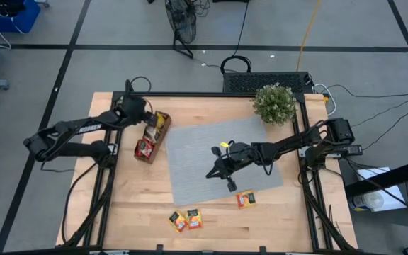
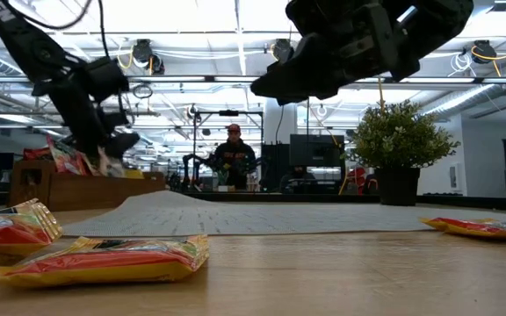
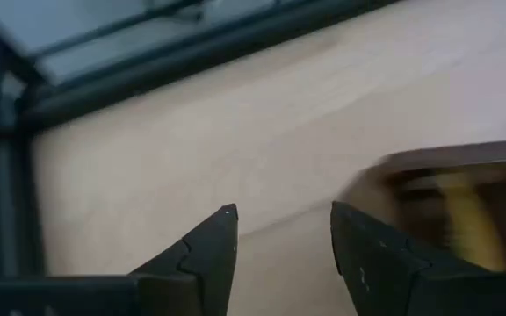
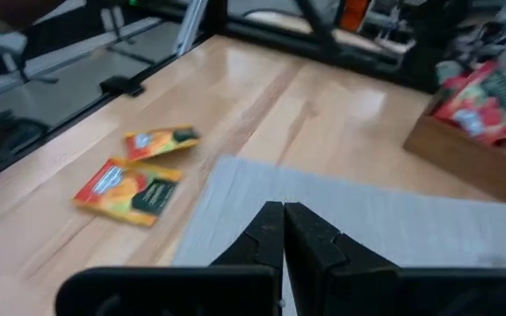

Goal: Pick & Place Tea
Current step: Put the yellow tea bag into the right section of the wooden organizer

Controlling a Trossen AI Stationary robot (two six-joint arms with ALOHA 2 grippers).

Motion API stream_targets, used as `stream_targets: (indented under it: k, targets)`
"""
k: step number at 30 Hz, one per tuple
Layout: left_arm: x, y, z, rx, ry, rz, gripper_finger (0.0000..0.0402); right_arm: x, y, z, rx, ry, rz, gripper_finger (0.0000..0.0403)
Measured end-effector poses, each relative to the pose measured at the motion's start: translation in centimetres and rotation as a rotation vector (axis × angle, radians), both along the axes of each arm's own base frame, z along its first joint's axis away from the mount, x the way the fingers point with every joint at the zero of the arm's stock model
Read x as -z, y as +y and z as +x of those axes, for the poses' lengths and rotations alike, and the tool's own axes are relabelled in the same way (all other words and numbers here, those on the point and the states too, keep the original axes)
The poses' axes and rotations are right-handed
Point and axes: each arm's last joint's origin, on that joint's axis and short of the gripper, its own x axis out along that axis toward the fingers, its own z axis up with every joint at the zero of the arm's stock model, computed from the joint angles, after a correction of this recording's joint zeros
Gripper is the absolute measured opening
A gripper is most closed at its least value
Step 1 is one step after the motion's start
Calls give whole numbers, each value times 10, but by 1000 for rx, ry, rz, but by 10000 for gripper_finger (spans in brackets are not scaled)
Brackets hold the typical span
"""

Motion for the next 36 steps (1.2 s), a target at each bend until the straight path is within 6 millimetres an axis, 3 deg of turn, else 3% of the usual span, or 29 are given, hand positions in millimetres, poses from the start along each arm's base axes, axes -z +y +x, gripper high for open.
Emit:
stream_targets:
  k: [6,10,15,19,24,32,36]
  targets:
    - [-27,-15,1,140,-110,94,186,3,13,-3,-40,33,-6,0]
    - [-45,-26,-1,206,-164,181,186,3,34,-13,-52,125,-50,13]
    - [-64,-40,-5,251,-278,261,186,-22,79,-38,142,442,-330,95]
    - [-75,-48,-8,261,-358,304,186,-30,110,-51,237,591,-306,186]
    - [-77,-51,-8,217,-443,258,186,-5,123,-61,309,760,-276,242]
    - [-77,-51,-7,194,-468,236,186,43,138,-57,288,876,-215,237]
    - [-77,-51,-7,193,-470,235,186,53,140,-57,293,941,-130,230]
